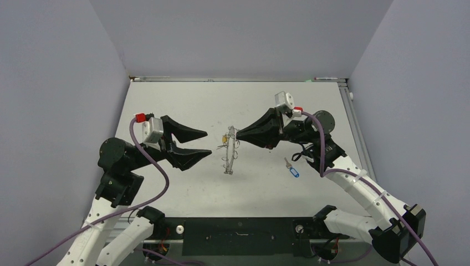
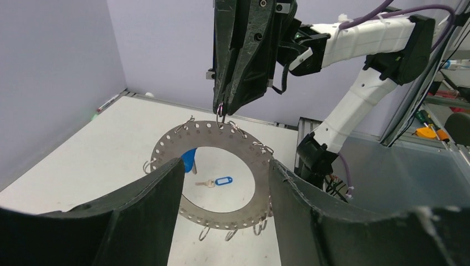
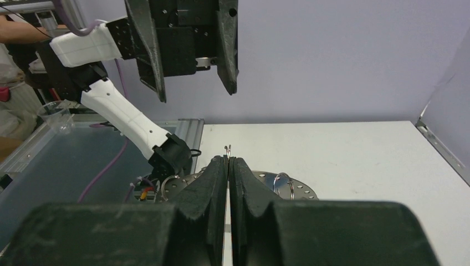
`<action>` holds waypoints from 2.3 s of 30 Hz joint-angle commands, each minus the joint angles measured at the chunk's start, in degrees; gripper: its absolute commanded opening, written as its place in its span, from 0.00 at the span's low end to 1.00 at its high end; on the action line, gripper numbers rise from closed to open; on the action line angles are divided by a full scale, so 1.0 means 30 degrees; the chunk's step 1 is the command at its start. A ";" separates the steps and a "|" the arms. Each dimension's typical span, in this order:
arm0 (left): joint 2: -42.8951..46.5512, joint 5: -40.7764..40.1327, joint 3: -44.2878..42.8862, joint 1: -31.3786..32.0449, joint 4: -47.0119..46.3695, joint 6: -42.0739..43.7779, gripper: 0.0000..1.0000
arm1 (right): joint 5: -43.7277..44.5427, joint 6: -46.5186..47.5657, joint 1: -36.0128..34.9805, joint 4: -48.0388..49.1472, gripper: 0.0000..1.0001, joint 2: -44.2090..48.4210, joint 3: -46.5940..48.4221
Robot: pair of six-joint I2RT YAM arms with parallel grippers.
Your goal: Put the keys on the keyring
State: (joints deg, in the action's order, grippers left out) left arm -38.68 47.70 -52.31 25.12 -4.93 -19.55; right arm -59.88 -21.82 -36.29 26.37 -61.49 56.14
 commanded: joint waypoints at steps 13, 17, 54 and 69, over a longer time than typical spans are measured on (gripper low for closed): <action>-0.1344 0.0135 0.1620 0.2086 -0.6635 -0.2476 0.37 | -0.0563 -0.1540 -0.1668 0.4274 0.05 -0.0402 0.0307; -0.1433 -0.0451 0.1865 0.2861 -0.6786 -0.2129 0.34 | -0.0246 -0.1470 -0.1939 0.4455 0.05 -0.0606 0.0160; -0.0946 -0.3532 -0.0083 0.3637 0.0068 0.0695 0.00 | 0.2181 0.4233 -0.2959 -0.4230 0.39 -0.0012 0.1664; -0.0694 -1.0274 0.0561 0.3619 0.5072 0.1994 0.00 | 1.0396 0.5445 -0.2696 -0.8698 0.39 -0.0156 0.1080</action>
State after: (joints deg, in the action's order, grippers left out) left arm -40.69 30.20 -50.92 35.92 4.21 -14.66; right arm -42.24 -4.54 -44.66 1.85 -61.91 60.90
